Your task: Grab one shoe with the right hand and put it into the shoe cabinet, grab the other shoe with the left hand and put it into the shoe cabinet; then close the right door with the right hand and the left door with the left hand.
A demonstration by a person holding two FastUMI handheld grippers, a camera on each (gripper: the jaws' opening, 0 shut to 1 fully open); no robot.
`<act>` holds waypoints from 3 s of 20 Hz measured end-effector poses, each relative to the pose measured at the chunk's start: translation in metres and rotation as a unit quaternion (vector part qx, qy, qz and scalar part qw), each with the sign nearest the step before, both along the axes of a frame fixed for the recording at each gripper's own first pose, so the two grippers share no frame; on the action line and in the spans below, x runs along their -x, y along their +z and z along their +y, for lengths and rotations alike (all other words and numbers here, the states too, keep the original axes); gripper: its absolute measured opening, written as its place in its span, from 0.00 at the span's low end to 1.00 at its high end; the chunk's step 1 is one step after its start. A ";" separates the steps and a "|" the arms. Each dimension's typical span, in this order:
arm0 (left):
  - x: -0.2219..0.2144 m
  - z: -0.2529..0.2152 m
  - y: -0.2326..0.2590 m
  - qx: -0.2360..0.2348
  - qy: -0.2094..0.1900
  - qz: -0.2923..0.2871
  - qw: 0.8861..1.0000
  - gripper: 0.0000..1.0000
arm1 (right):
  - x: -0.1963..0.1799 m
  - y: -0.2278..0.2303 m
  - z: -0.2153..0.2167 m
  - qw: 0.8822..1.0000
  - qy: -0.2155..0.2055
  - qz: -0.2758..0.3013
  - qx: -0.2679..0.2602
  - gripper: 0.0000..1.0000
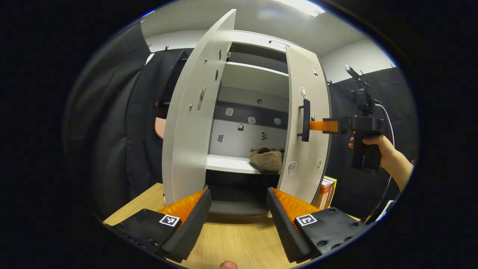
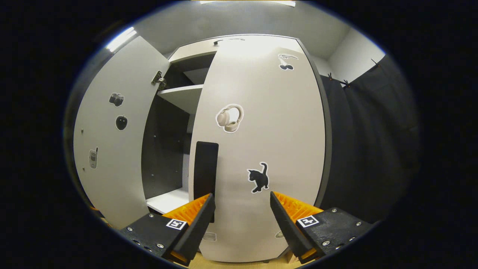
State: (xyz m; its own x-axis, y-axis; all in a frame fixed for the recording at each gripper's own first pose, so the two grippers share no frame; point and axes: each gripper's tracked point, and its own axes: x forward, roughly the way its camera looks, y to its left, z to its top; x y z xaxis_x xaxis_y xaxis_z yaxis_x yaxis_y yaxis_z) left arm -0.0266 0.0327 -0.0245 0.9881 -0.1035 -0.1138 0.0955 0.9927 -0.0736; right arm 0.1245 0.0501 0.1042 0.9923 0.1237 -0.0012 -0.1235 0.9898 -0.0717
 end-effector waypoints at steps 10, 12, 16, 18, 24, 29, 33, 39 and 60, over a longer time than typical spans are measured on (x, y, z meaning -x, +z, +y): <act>0.005 0.002 0.005 0.000 0.002 -0.001 1.000 0.97 | 0.010 -0.003 0.002 1.000 -0.013 -0.004 0.006 0.92; 0.007 0.005 0.012 -0.003 0.007 -0.008 1.000 0.96 | 0.029 -0.004 0.001 1.000 -0.012 -0.003 0.003 0.93; 0.008 0.008 0.023 0.019 0.016 -0.010 1.000 0.97 | 0.073 -0.013 0.003 1.000 -0.002 0.001 -0.011 0.94; 0.009 0.015 0.033 0.028 0.025 -0.016 0.999 0.97 | 0.094 -0.019 0.001 1.000 -0.005 0.003 -0.022 0.94; 0.012 0.070 0.062 0.013 0.085 -0.027 0.996 0.97 | 0.142 -0.048 -0.004 0.998 -0.035 -0.003 -0.057 0.94; 0.004 0.174 0.101 0.003 0.185 -0.036 0.982 0.97 | 0.168 -0.084 -0.010 0.997 -0.060 0.001 -0.044 0.94; -0.024 0.225 0.131 -0.038 0.231 -0.051 0.971 0.97 | 0.173 -0.100 -0.015 0.997 -0.067 0.020 -0.037 0.94; -0.054 0.207 0.129 -0.065 0.210 -0.050 0.974 0.99 | 0.176 -0.111 -0.033 0.995 -0.084 0.036 -0.033 0.97; -0.116 0.022 0.113 -0.023 0.047 -0.050 0.997 0.93 | 0.198 -0.099 -0.056 0.994 -0.095 0.026 -0.047 0.94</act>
